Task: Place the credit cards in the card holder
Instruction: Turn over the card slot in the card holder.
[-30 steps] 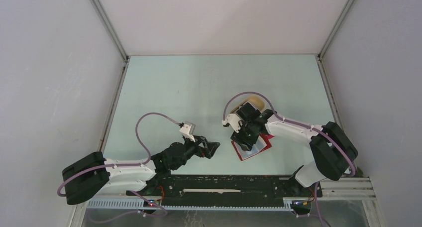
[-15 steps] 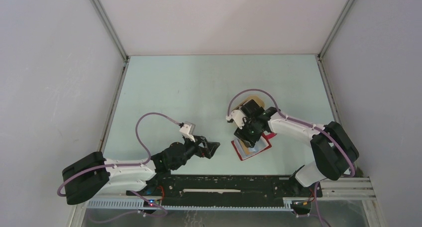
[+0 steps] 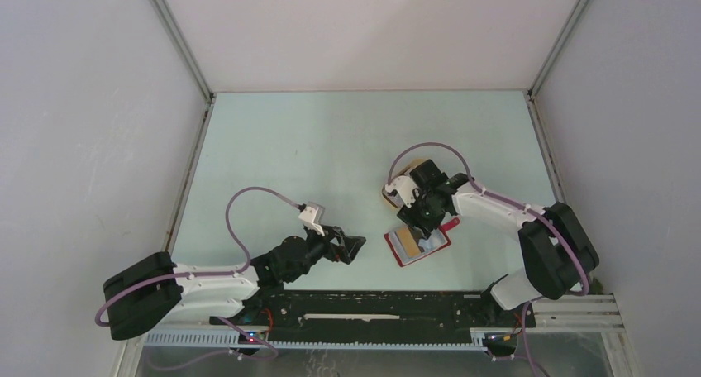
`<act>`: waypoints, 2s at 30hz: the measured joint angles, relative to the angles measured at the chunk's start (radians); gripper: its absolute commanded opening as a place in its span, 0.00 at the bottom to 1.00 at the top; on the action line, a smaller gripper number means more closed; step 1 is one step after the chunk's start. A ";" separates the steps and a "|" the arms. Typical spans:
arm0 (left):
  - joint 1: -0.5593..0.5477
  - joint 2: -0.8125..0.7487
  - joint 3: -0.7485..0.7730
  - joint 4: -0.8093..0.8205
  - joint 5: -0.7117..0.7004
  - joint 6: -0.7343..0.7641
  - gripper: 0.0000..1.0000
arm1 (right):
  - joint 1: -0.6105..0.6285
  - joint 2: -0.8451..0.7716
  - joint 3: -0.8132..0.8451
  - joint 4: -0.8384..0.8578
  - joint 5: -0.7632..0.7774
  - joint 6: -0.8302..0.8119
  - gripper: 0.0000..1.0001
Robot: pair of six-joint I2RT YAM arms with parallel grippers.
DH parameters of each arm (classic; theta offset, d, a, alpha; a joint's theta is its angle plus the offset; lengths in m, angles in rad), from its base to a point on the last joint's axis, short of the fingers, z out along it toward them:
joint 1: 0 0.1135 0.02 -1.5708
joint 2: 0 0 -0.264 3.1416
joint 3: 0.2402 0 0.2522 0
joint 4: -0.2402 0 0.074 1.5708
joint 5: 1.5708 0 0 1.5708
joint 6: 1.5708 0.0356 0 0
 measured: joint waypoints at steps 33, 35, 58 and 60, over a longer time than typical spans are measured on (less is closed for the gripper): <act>0.000 0.014 0.000 0.010 0.030 -0.010 0.98 | -0.151 -0.004 0.000 -0.040 0.115 -0.034 0.64; 0.000 0.016 0.000 0.011 0.035 -0.014 0.98 | -0.161 -0.004 0.000 -0.040 0.115 -0.036 0.64; 0.001 0.093 0.046 0.049 0.120 -0.017 0.92 | -0.244 -0.289 0.000 -0.054 -0.121 -0.076 0.60; 0.001 0.107 0.048 0.057 0.125 -0.018 0.91 | -0.238 -0.288 0.000 -0.055 -0.172 -0.078 0.49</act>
